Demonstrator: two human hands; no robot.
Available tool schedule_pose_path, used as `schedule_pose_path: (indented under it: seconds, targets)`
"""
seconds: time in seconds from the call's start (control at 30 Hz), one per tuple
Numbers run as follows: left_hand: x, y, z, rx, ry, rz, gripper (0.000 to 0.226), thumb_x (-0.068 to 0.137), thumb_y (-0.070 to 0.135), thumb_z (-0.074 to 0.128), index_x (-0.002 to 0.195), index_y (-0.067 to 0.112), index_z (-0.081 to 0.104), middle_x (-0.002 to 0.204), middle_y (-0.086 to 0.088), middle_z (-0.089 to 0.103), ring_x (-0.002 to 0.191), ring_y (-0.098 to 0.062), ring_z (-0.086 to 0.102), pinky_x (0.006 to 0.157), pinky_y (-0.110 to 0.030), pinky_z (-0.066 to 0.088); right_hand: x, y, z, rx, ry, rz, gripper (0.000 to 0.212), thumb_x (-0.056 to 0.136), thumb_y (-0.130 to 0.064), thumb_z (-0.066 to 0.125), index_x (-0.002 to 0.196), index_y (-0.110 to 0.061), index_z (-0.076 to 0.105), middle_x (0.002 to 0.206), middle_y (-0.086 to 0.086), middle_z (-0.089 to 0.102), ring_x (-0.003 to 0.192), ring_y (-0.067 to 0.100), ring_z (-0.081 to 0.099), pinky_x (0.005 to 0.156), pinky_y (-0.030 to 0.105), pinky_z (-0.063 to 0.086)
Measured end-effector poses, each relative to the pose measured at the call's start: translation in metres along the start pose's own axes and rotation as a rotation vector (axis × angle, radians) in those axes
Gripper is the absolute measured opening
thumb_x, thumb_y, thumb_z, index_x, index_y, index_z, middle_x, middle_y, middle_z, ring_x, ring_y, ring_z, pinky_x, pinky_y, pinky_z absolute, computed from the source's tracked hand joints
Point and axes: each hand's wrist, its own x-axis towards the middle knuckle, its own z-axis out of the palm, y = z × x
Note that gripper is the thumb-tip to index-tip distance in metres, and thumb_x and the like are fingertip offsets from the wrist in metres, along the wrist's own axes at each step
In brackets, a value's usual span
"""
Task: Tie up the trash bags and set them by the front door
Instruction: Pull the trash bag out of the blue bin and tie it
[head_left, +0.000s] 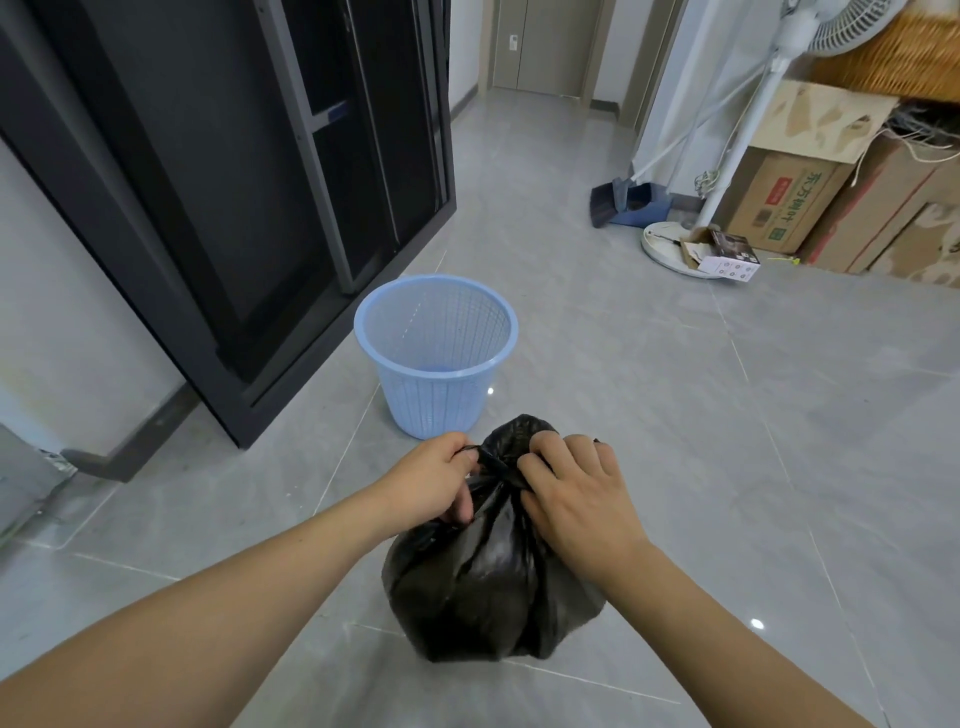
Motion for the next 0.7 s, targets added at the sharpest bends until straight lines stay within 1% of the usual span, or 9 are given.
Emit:
schedule_pose_path:
  seconds: [0.07, 0.17, 0.27, 0.33, 0.43, 0.5, 0.53, 0.6, 0.7]
  targets:
    - [-0.001, 0.002, 0.002, -0.015, -0.023, -0.001, 0.022, 0.102, 0.024, 0.038, 0.093, 0.009, 0.052, 0.053, -0.006, 0.064, 0.057, -0.021, 0.060, 0.063, -0.035, 0.052, 0.001, 0.007, -0.001, 0.005, -0.004, 0.010, 0.011, 0.084, -0.024, 0.052, 0.081, -0.018, 0.061, 0.082, 0.000, 0.058, 0.071, 0.025, 0.049, 0.067, 0.035, 0.029]
    - [-0.001, 0.006, 0.003, -0.007, 0.021, 0.053, 0.023, 0.101, 0.024, 0.040, 0.087, 0.012, 0.053, 0.055, -0.004, 0.063, 0.055, -0.020, 0.059, 0.061, -0.034, 0.050, 0.000, 0.013, -0.001, 0.082, 0.007, 0.020, 0.020, 0.089, -0.025, 0.047, 0.086, -0.013, 0.064, 0.074, 0.001, 0.058, 0.067, 0.026, 0.050, 0.066, 0.035, 0.030]
    - [-0.001, 0.013, 0.004, -0.069, 0.088, 0.136, 0.022, 0.101, 0.021, 0.041, 0.086, 0.013, 0.054, 0.058, -0.002, 0.060, 0.057, -0.015, 0.056, 0.059, -0.028, 0.047, -0.003, 0.014, -0.001, 0.130, 0.033, 0.010, 0.015, 0.089, -0.021, 0.048, 0.091, -0.012, 0.060, 0.070, 0.000, 0.057, 0.066, 0.026, 0.048, 0.064, 0.035, 0.032]
    - [-0.002, 0.018, 0.008, -0.130, 0.163, 0.186, 0.021, 0.100, 0.019, 0.043, 0.086, 0.012, 0.057, 0.069, -0.001, 0.062, 0.067, -0.015, 0.057, 0.068, -0.028, 0.048, -0.004, 0.015, 0.001, 0.134, 0.065, -0.001, 0.009, 0.089, -0.020, 0.050, 0.093, -0.014, 0.055, 0.068, 0.000, 0.056, 0.066, 0.024, 0.045, 0.063, 0.035, 0.032]
    - [0.001, 0.020, 0.015, -0.155, 0.258, 0.225, 0.020, 0.099, 0.020, 0.045, 0.090, 0.012, 0.061, 0.093, -0.008, 0.068, 0.089, -0.017, 0.061, 0.085, -0.032, 0.047, -0.003, 0.022, 0.003, 0.166, 0.107, -0.001, 0.006, 0.089, -0.022, 0.050, 0.090, -0.016, 0.051, 0.066, -0.001, 0.054, 0.067, 0.023, 0.043, 0.064, 0.034, 0.031]
    - [0.001, 0.022, 0.021, -0.190, 0.290, 0.248, 0.020, 0.100, 0.021, 0.043, 0.091, 0.013, 0.060, 0.097, -0.008, 0.069, 0.094, -0.018, 0.062, 0.090, -0.036, 0.048, -0.001, 0.026, 0.001, 0.183, 0.114, -0.014, 0.005, 0.085, -0.021, 0.054, 0.086, -0.016, 0.052, 0.066, -0.001, 0.053, 0.066, 0.024, 0.045, 0.063, 0.034, 0.031]
    - [0.001, 0.024, 0.025, -0.204, 0.308, 0.252, 0.020, 0.100, 0.020, 0.042, 0.090, 0.014, 0.058, 0.094, -0.005, 0.070, 0.093, -0.015, 0.064, 0.088, -0.033, 0.048, 0.000, 0.027, 0.000, 0.186, 0.114, -0.026, 0.005, 0.083, -0.019, 0.056, 0.083, -0.015, 0.053, 0.066, -0.001, 0.054, 0.065, 0.025, 0.045, 0.063, 0.034, 0.032]
    - [-0.002, 0.028, 0.032, -0.213, 0.343, 0.238, 0.019, 0.101, 0.018, 0.040, 0.089, 0.014, 0.054, 0.084, 0.000, 0.068, 0.083, -0.007, 0.063, 0.078, -0.024, 0.046, 0.002, 0.029, -0.003, 0.186, 0.113, -0.048, 0.004, 0.080, -0.015, 0.058, 0.078, -0.014, 0.055, 0.066, 0.000, 0.054, 0.064, 0.025, 0.046, 0.062, 0.034, 0.033]
    - [-0.003, 0.031, 0.039, -0.216, 0.362, 0.199, 0.019, 0.102, 0.019, 0.039, 0.088, 0.015, 0.052, 0.078, 0.000, 0.067, 0.075, -0.007, 0.061, 0.068, -0.021, 0.044, 0.001, 0.031, -0.005, 0.207, 0.125, -0.070, 0.008, 0.082, -0.014, 0.058, 0.080, -0.016, 0.050, 0.067, 0.001, 0.054, 0.065, 0.024, 0.044, 0.060, 0.034, 0.034]
